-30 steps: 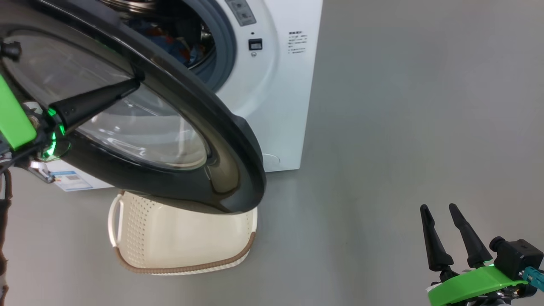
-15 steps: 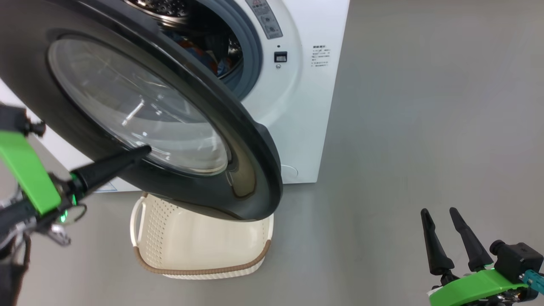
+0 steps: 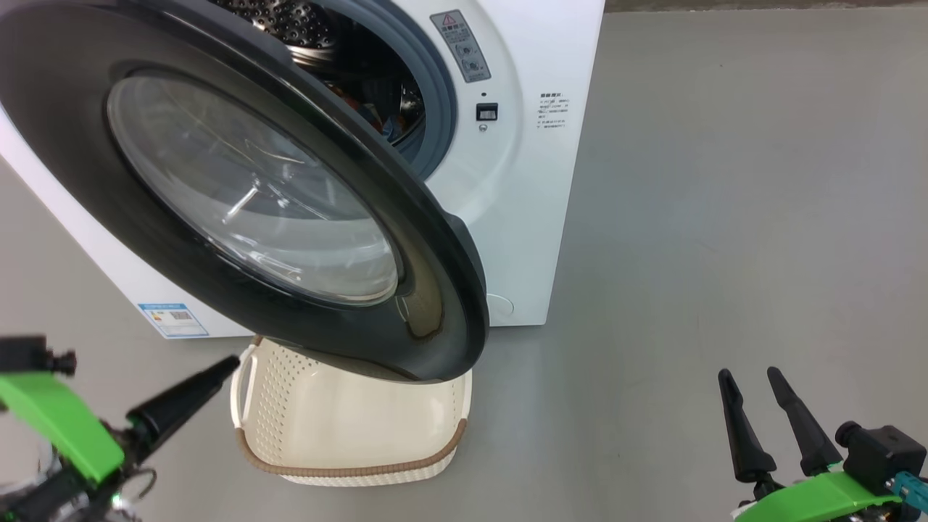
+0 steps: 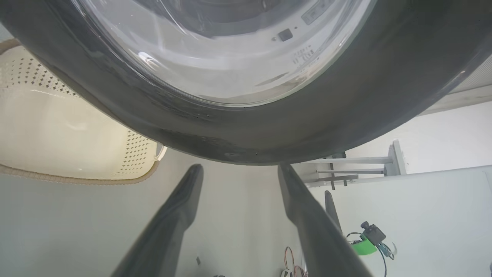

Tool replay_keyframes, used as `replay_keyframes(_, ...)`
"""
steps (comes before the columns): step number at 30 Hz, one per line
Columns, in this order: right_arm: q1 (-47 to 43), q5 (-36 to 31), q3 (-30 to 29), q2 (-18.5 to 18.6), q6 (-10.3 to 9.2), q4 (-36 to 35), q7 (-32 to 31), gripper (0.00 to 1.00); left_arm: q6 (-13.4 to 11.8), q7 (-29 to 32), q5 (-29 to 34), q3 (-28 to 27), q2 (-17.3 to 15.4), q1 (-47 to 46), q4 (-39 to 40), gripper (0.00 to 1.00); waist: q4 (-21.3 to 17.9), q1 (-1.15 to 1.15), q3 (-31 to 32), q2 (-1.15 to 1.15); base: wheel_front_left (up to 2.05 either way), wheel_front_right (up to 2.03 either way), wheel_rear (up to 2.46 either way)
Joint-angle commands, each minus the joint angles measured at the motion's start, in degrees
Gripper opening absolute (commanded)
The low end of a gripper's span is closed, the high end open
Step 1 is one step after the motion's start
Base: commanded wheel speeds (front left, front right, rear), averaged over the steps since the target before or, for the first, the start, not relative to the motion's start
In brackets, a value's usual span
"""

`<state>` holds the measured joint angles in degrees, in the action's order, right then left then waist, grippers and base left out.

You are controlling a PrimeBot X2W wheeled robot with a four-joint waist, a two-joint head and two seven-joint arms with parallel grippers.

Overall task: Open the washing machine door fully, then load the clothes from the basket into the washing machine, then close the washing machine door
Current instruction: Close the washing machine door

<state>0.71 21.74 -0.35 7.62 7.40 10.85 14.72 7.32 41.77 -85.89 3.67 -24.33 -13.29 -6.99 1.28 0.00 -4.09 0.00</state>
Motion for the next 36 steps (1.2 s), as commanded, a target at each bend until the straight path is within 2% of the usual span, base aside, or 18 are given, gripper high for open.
replay_keyframes(1, -0.3, -0.1, 1.5, 0.9, 0.09, -1.4, 0.3, 1.0, 0.2, -1.7, 0.8, -2.6, -2.2, -0.2, 1.6, 1.0, -0.1, 0.0, 0.0, 0.0, 0.0, 0.0, 0.0)
replay_keyframes(8, -0.4, 0.1, 1.6, 1.3, 0.09, -1.3, 0.3, 1.0, 0.2, -12.8, 3.4, -1.0, -1.6, 4.3, 1.4, 1.0, -0.6, 0.0, -0.4, 0.0, 0.0, 0.0, 0.0)
replay_keyframes(13, -0.2, 0.1, 1.6, 1.3, 0.09, -1.3, 0.3, 1.0, 0.2, -23.2, 5.8, 1.3, -1.9, 6.5, 1.7, 1.0, -1.2, 0.0, -0.4, 0.0, 0.0, 0.0, 0.0)
replay_keyframes(18, -0.4, 0.1, 1.4, 1.3, 0.09, -1.2, 0.3, 1.0, 0.2, -36.2, 15.3, 9.6, -5.7, 8.6, -0.9, 1.0, -1.8, 0.0, -0.1, 0.0, 0.0, 0.0, 0.0)
replay_keyframes(24, -0.9, 0.0, 1.1, 1.1, 0.09, -1.2, 0.3, 1.0, 0.2, -51.1, 19.4, 18.8, -7.0, 8.4, -6.6, 1.0, -2.5, 0.0, 0.5, 0.0, 0.0, 0.0, 0.0)
replay_keyframes(27, -1.0, 0.0, 0.9, 0.9, 0.09, -1.3, 0.3, 1.0, 0.2, -55.5, 21.4, 21.2, -7.3, 7.1, -9.7, 1.0, -2.5, 0.0, 0.3, 0.0, 0.0, 0.0, 0.0)
replay_keyframes(30, -1.1, 0.1, 0.8, 0.8, 0.09, -1.2, 0.3, 1.0, 0.2, -56.6, 25.3, 21.4, -6.7, 5.7, -12.6, 1.0, -2.5, 0.0, 0.3, 0.0, 0.0, 0.0, 0.0)
replay_keyframes(36, -1.0, 0.1, 0.5, 0.8, 0.09, -1.1, 0.3, 1.0, 0.2, -56.7, 35.6, 12.8, -1.8, 5.8, -11.8, 1.0, -2.6, 0.0, 0.1, 0.0, 0.0, 0.0, 0.0)
